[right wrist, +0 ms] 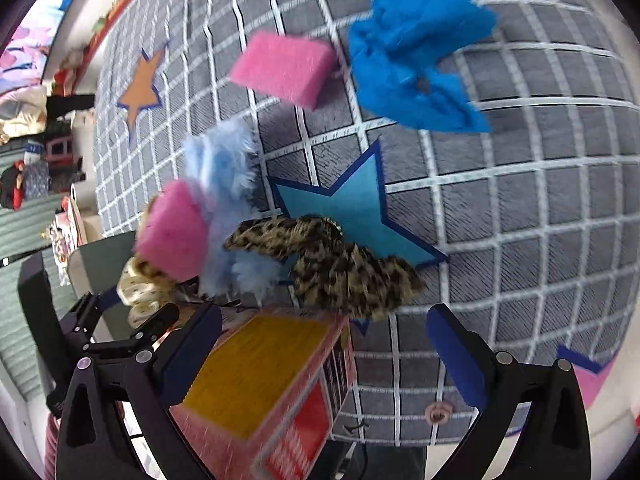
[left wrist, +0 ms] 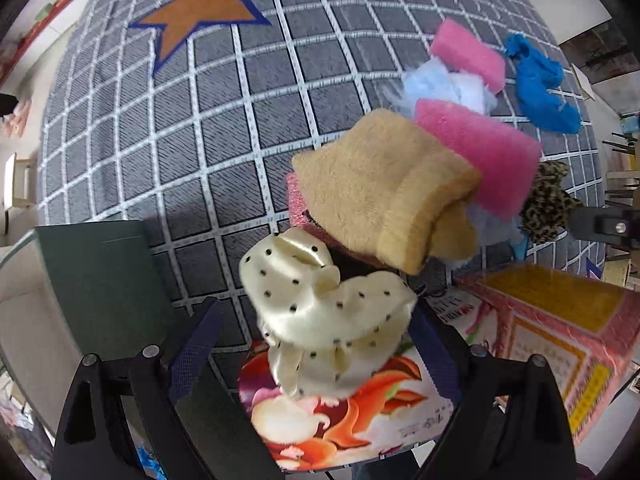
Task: Organize soft objects
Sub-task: 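Grasp the cream polka-dot scrunchie with the left tool while the right tool grasps the leopard-print scrunchie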
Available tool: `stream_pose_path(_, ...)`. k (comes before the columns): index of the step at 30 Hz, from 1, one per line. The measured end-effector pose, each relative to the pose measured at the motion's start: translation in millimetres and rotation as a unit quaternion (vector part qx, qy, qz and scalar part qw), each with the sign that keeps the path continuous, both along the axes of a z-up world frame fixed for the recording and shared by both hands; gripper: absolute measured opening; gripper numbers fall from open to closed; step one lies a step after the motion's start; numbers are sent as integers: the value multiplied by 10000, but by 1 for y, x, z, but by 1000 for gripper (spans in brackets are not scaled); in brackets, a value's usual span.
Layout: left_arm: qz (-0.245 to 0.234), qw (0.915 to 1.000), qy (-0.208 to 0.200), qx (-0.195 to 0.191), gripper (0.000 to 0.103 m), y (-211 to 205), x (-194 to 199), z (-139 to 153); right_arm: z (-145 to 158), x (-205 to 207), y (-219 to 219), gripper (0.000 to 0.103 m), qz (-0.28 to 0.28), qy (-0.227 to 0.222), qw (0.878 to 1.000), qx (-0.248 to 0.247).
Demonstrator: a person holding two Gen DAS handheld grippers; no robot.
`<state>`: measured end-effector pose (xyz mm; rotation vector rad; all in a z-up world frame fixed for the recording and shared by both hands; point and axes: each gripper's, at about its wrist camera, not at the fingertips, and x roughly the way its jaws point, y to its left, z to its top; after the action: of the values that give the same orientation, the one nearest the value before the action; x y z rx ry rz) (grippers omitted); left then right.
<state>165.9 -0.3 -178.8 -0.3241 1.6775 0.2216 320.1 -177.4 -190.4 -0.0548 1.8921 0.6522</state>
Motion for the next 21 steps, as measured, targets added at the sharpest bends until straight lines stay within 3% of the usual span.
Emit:
stream_pose_path(3,49,10000,31,-39,85,1,3,-7,-17,1,7,103,96,94,9999,-57)
stream_pose_path(5,133,9998,52,-116,52,3,6,-10,-24,2,8,98,131,111,9998,-95)
stream_pose_path(7,273,9995,63,-170,35,7,6,-12,-26,2,6,69,126,157,9998,-67)
stream_pose_path(8,334,9993,7,-157,28,9,4,-10,-27,2,6,49,146,177,9997,-65)
stream_pose_path(11,433,9988,-206,-37,25,21,-6,1,-23,3,0,36,126,73,9999,-68)
stream_pose_path(21,548,9924,-959,541,25,25,-17,65,32,13,-23,35,-197,-615,9975,301)
